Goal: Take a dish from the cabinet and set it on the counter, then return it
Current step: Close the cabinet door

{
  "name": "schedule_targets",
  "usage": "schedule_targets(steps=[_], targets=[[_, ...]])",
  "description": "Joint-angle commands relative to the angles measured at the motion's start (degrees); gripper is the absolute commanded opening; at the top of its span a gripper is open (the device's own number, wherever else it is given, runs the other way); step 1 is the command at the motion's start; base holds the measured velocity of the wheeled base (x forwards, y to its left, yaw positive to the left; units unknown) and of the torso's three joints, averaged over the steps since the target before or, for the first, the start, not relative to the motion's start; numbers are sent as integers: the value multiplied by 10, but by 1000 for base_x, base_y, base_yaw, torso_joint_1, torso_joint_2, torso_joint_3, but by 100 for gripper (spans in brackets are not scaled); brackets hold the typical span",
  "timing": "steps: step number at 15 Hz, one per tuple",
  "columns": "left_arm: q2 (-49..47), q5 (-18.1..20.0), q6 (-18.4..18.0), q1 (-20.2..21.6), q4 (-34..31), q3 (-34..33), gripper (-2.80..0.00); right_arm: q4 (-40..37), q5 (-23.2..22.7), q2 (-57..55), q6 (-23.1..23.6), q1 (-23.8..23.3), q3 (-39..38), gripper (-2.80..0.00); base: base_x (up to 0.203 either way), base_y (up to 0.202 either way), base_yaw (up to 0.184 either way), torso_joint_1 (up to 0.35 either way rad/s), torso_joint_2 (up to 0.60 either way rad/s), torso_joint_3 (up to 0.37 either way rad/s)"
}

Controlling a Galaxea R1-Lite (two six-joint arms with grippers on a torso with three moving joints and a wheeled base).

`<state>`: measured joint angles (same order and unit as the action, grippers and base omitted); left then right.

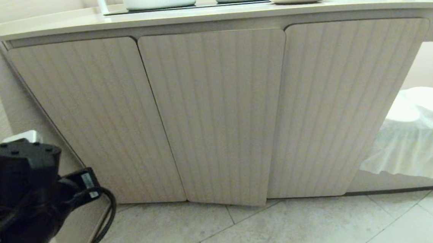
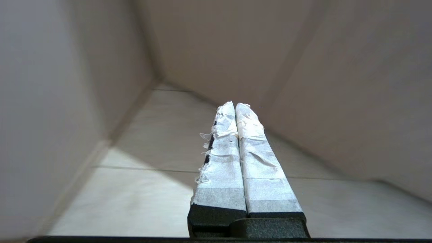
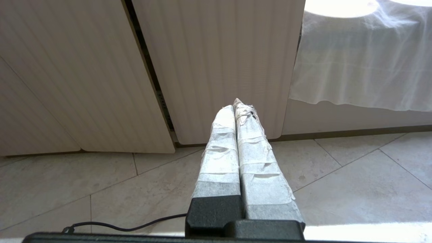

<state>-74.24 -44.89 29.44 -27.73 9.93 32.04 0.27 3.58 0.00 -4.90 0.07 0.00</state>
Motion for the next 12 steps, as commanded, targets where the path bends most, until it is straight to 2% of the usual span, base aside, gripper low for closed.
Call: schedule_targets(steps=[1,2,5,7,9,10,12], targets=[[43,-13,-4,17,0,-26,-280,0,0,0,0,0,0,-280,0,0,0,0,0,0],[58,-15,-15,18,0,-30,-280,0,0,0,-1,0,0,-280,0,0,0,0,0,0],[108,-27,-80,13,5,-39,-280,0,0,0,0,0,0,-280,0,0,0,0,0,0],[146,-26,-102,13,5,-56,-280,0,0,0,0,0,0,-280,0,0,0,0,0,0],[177,-21,-132,32,6,-76,-280,0,0,0,0,0,0,-280,0,0,0,0,0,0],[191,-8,-143,58,6,-80,-280,0,0,0,0,0,0,-280,0,0,0,0,0,0],[233,60,-167,119,6,-90,-280,0,0,0,0,0,0,-280,0,0,0,0,0,0]])
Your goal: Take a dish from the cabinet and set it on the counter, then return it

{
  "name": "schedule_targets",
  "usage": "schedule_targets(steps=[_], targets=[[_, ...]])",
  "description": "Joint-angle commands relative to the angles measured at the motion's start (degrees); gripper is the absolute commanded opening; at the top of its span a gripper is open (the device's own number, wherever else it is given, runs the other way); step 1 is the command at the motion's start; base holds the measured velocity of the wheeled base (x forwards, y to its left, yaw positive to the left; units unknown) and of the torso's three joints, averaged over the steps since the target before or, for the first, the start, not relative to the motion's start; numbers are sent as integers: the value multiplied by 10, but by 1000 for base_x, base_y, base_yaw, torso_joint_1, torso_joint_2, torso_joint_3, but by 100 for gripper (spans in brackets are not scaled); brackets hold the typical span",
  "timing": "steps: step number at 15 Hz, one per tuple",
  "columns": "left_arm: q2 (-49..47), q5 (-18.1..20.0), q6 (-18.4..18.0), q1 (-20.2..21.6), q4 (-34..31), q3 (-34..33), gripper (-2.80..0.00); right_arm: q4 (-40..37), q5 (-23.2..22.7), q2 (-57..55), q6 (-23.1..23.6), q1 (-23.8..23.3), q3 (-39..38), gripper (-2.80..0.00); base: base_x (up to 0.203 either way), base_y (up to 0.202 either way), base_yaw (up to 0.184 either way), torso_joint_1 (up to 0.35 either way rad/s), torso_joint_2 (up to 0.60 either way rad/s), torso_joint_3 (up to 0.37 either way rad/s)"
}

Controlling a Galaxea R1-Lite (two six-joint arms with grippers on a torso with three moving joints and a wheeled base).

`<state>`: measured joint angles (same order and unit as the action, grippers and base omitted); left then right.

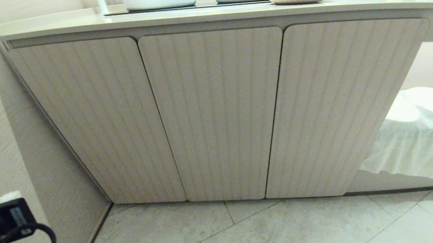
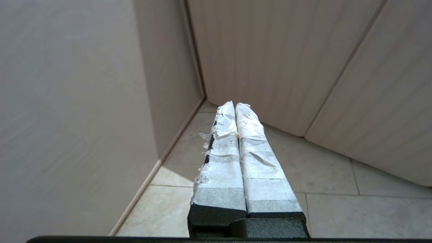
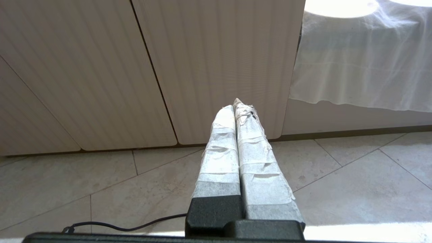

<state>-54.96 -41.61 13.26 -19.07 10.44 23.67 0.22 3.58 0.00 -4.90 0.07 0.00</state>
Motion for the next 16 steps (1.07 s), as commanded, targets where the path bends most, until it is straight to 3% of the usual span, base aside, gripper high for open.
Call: schedule_targets(steps=[1,4,8,10,13,16], targets=[[67,88,-23,66,1,-12,-280,0,0,0,0,0,0,-280,0,0,0,0,0,0],[144,259,-87,152,5,-29,-280,0,0,0,0,0,0,-280,0,0,0,0,0,0],[258,367,-190,189,7,-120,-280,1,0,0,0,0,0,-280,0,0,0,0,0,0],[316,396,-228,207,7,-171,-280,0,0,0,0,0,0,-280,0,0,0,0,0,0],[389,407,-264,219,6,-224,-280,0,0,0,0,0,0,-280,0,0,0,0,0,0],[430,408,-274,200,-2,-237,-280,0,0,0,0,0,0,-280,0,0,0,0,0,0]])
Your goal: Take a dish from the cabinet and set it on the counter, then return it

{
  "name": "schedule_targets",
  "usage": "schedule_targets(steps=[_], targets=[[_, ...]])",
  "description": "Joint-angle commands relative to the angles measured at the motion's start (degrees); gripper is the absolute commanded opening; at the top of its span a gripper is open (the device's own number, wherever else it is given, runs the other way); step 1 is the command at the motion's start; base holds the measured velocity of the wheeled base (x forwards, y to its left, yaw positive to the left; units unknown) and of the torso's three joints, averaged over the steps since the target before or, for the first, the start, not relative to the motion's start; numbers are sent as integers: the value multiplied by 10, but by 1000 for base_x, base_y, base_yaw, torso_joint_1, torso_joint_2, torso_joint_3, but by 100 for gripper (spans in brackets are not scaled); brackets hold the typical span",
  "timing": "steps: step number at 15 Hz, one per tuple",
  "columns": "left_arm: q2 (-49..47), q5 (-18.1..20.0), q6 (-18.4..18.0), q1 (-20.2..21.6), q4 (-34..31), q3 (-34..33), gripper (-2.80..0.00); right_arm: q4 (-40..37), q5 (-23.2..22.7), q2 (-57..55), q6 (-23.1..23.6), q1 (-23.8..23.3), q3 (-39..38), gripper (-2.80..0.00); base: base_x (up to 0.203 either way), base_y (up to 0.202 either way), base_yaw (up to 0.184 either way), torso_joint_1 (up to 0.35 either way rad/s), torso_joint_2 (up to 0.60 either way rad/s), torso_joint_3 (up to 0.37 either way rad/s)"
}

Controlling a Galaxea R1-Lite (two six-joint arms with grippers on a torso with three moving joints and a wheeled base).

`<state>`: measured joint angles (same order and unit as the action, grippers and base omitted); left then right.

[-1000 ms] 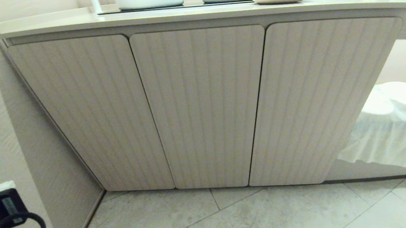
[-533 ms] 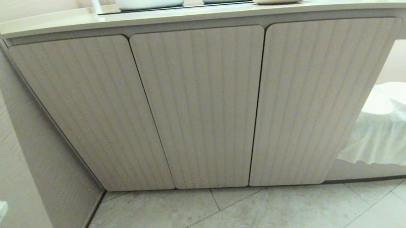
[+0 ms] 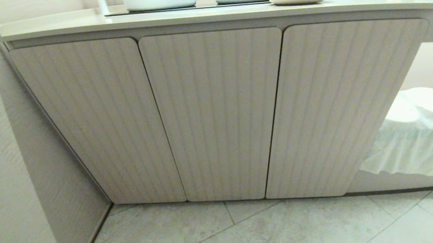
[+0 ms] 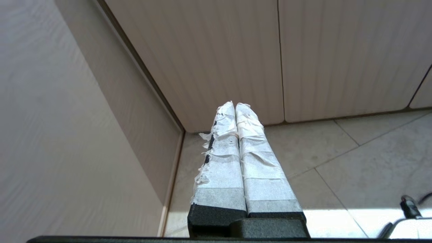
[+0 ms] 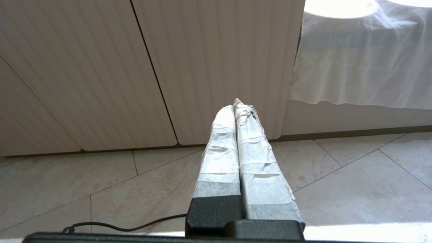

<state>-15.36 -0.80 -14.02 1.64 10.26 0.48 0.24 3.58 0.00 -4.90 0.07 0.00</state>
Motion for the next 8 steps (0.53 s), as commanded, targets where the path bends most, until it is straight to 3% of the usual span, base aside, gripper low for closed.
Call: schedule_targets(steps=[1,4,8], targets=[[46,1,1,-13,-7,-5,-280,0,0,0,0,0,0,-280,0,0,0,0,0,0],[116,1,10,-18,-66,-5,-280,0,0,0,0,0,0,-280,0,0,0,0,0,0],[154,27,21,-18,-88,-5,-280,1,0,0,0,0,0,-280,0,0,0,0,0,0]])
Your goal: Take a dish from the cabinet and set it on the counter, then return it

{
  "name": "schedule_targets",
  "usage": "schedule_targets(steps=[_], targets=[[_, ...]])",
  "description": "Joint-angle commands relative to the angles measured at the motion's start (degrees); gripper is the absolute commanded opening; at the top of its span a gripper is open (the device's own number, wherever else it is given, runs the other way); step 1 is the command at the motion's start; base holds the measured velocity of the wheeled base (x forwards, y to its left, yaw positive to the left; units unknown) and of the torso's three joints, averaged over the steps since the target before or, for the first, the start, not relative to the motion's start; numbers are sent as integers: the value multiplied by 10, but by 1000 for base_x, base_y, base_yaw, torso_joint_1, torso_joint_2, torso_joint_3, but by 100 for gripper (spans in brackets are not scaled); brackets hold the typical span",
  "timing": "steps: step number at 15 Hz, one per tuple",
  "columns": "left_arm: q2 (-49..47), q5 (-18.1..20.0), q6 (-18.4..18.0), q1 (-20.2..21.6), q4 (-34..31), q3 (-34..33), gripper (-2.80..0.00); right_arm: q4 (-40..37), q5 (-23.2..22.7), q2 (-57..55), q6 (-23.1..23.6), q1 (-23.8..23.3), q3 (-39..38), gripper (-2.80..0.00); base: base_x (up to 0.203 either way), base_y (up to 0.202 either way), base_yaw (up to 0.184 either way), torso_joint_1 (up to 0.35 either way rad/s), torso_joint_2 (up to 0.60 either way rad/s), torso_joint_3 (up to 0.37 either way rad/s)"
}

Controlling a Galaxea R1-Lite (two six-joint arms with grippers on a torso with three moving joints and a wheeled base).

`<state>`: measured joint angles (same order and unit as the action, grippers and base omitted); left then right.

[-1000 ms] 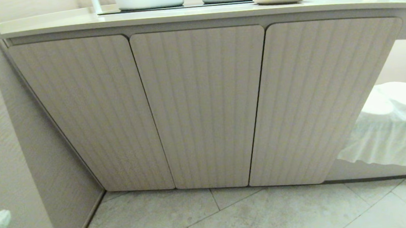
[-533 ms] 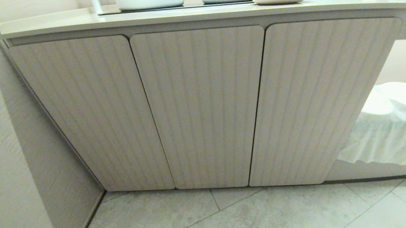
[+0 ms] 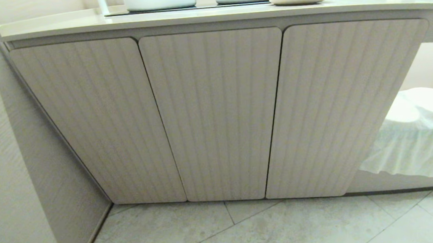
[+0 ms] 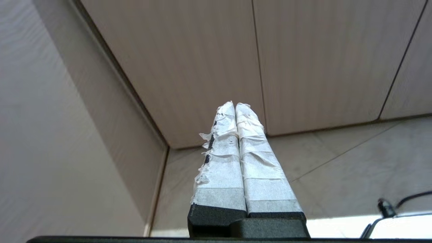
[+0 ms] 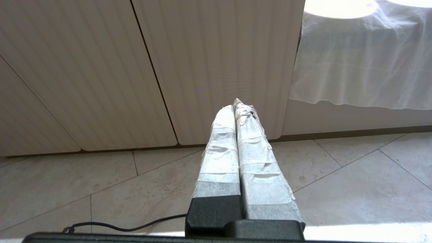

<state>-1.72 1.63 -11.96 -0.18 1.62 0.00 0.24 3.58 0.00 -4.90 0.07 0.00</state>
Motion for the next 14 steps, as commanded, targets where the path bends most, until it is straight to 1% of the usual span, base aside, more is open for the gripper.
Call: schedule_targets(steps=[1,3,5,6,7,8,9,12,14], targets=[[17,6,5,0,-7,0,-280,0,0,0,0,0,0,-280,0,0,0,0,0,0],[17,4,35,0,-21,0,-280,1,0,0,0,0,0,-280,0,0,0,0,0,0],[17,1,50,0,-24,0,-280,0,0,0,0,0,0,-280,0,0,0,0,0,0],[17,2,45,1,-25,0,-280,1,0,0,0,0,0,-280,0,0,0,0,0,0],[17,4,32,0,-24,0,-280,0,0,0,0,0,0,-280,0,0,0,0,0,0],[17,8,1,1,-24,0,-280,0,0,0,-1,0,0,-280,0,0,0,0,0,0],[16,19,-10,1,-23,0,-280,0,0,0,0,0,0,-280,0,0,0,0,0,0],[17,17,16,1,-23,0,-280,0,0,0,0,0,0,-280,0,0,0,0,0,0],[17,17,17,1,-24,0,-280,0,0,0,-1,0,0,-280,0,0,0,0,0,0]])
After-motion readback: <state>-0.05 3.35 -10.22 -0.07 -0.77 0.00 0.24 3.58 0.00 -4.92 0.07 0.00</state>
